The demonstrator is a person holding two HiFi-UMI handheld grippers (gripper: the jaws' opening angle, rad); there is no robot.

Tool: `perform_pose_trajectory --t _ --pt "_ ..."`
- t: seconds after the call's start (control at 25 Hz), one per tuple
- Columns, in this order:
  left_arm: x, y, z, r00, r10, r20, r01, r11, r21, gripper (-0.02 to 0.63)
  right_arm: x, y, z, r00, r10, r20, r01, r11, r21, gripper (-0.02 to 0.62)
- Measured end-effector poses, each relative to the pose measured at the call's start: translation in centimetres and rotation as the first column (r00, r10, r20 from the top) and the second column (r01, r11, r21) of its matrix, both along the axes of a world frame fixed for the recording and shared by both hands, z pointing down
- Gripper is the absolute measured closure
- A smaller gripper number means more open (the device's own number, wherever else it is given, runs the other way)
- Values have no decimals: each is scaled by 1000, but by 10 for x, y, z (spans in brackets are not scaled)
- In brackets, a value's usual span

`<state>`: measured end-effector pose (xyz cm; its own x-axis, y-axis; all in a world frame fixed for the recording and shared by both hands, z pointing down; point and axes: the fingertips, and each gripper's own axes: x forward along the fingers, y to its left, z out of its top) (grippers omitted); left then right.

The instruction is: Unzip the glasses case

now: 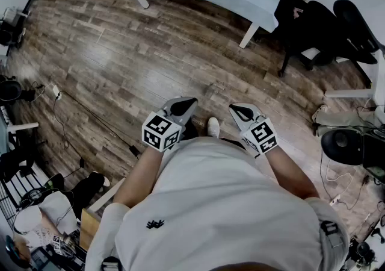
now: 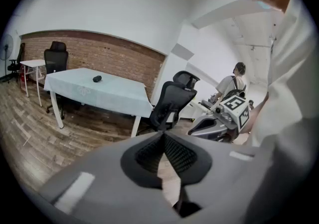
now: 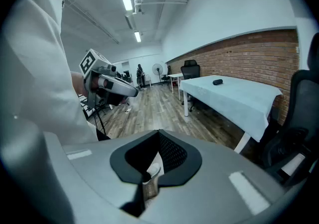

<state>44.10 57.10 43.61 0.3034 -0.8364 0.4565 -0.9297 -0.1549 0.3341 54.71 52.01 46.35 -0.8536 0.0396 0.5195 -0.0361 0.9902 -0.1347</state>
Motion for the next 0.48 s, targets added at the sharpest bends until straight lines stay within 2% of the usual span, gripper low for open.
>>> perform_pose_trajectory --t 0.24,0.48 --pt "-43 -28 2 1000 -15 16 15 1000 3 551 -53 -35 -9 999 -31 36 30 999 27 595" --pt "-96 -90 -1 999 45 11 -46 998 44 551 -102 -84 -17 999 35 14 -35 998 47 595"
